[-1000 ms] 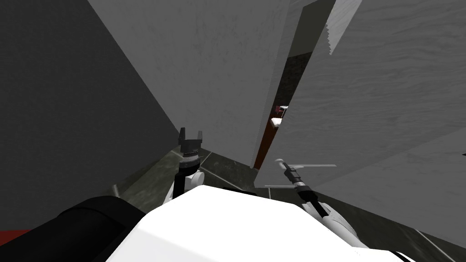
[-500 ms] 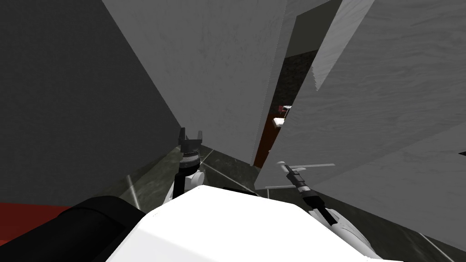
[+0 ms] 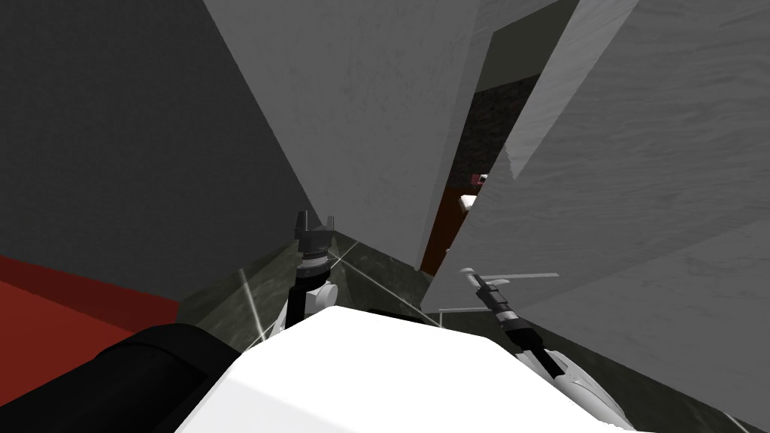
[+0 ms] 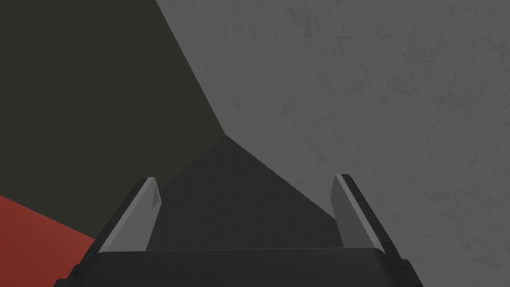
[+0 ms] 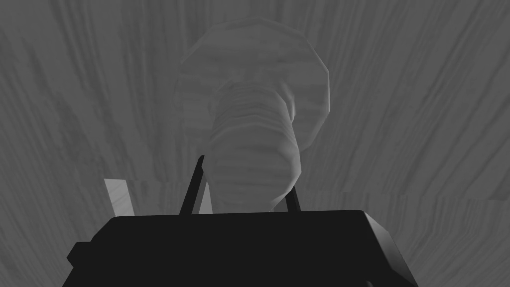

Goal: Pull the door open

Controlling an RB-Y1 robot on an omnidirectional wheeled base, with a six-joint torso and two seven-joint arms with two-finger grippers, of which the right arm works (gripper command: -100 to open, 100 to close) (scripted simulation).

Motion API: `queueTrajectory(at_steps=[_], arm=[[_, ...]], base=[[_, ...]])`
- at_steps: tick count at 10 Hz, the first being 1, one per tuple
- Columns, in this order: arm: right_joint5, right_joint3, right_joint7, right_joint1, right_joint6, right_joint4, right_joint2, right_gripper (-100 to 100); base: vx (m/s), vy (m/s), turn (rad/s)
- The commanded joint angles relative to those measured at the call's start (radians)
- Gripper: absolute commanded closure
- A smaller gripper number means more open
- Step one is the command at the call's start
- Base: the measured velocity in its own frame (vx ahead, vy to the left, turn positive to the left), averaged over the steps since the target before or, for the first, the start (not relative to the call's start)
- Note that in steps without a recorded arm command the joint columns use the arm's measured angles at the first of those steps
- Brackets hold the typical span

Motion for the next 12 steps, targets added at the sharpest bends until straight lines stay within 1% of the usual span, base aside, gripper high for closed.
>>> queueTrajectory(at_steps=[1,2,3,4,5,6,8,9,10,12], arm=[[0.001,0.005,-0.003,0.014,-0.022,0.004,-0.005,100],[0.000,0.007,-0.005,0.017,-0.035,0.010,-0.009,100],[0.000,0.007,-0.005,0.017,-0.035,0.010,-0.009,100],[0.000,0.007,-0.005,0.017,-0.035,0.010,-0.009,100],[0.000,0.011,-0.010,0.023,-0.058,0.022,-0.016,100],[0.000,0.012,-0.011,0.024,-0.064,0.025,-0.017,100],[-0.001,0.015,-0.015,0.030,-0.084,0.035,-0.024,100],[-0.001,0.016,-0.015,0.033,-0.069,0.014,-0.019,100],[-0.002,0.019,-0.017,0.038,-0.081,0.022,-0.021,100],[-0.004,0.020,-0.018,0.042,-0.096,0.033,-0.024,100]], base=[[-0.194,-0.110,0.180],[-0.240,-0.120,0.188],[-0.170,-0.087,0.080],[-0.052,-0.035,-0.016],[-0.125,-0.090,0.232],[-0.183,-0.130,0.208],[-0.212,-0.117,0.157],[-0.085,-0.039,0.035],[-0.137,-0.073,0.192],[-0.219,-0.101,0.211]])
